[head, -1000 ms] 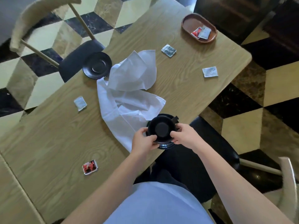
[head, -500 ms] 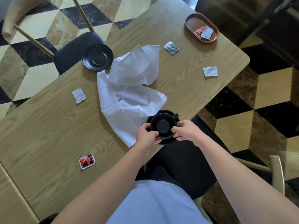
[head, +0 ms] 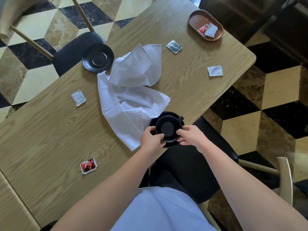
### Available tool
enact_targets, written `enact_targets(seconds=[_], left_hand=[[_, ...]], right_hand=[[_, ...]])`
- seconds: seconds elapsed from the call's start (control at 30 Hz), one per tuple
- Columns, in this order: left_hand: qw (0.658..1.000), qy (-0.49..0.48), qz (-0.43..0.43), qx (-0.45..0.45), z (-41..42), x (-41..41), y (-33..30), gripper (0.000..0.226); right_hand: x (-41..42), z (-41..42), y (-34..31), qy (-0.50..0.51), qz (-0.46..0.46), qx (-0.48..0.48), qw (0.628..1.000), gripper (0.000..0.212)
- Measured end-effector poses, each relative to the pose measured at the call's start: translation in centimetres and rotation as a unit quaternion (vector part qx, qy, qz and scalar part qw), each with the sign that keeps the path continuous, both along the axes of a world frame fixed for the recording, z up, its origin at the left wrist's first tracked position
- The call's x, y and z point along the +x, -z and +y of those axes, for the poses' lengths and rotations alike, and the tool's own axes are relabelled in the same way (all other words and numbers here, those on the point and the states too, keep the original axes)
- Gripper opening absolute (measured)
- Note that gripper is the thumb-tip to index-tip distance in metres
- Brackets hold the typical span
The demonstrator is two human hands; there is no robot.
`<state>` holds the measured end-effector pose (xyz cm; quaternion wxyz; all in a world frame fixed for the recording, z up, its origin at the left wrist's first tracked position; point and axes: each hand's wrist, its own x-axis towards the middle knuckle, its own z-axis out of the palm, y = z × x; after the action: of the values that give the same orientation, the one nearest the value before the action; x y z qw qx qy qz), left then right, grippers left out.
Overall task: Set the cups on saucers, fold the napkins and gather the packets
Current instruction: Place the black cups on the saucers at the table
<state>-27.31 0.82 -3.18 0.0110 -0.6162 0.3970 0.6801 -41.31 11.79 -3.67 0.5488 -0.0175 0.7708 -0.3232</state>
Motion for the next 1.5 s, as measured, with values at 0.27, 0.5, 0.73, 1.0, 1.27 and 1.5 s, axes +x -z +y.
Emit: enact_targets(seconds=[0.27, 0.5, 0.73, 1.0, 1.27, 1.5], left_hand=[[0.998, 0.042, 0.0, 0.05, -1.1, -0.4, 0.5, 0.041], [0.996, 0.035, 0.0, 0.081, -1.5, -0.5, 0.5, 0.037], [0.995, 0.055, -0.01, 0.086, -1.4, -0.5, 0.5, 0.033], [0.995, 0.047, -0.035, 0.083, -1.3, -1.0, -0.1, 0.029], [0.975, 0.183, -0.094, -0.087, -0.7, 0.1, -1.6, 0.03], [0.974, 0.143, -0.048, -0.17, 0.9, 6.1, -3.3, 0.014]], right_hand=[[1.0, 0.0, -0.2, 0.03, -0.064, -0.031, 0.997, 0.032], [1.5, -0.8, -0.2, 0.027, -0.059, -0.017, 0.998, 0.033], [1.4, -0.7, 0.1, 0.022, -0.071, -0.012, 0.997, 0.036], [1.0, -0.3, -0.2, 0.015, -0.078, -0.016, 0.997, 0.042], [1.1, -0.1, -0.4, 0.046, -0.013, 0.005, 0.999, 0.045], [4.3, 1.3, -2.2, 0.051, 0.19, -0.088, 0.977, 0.021]])
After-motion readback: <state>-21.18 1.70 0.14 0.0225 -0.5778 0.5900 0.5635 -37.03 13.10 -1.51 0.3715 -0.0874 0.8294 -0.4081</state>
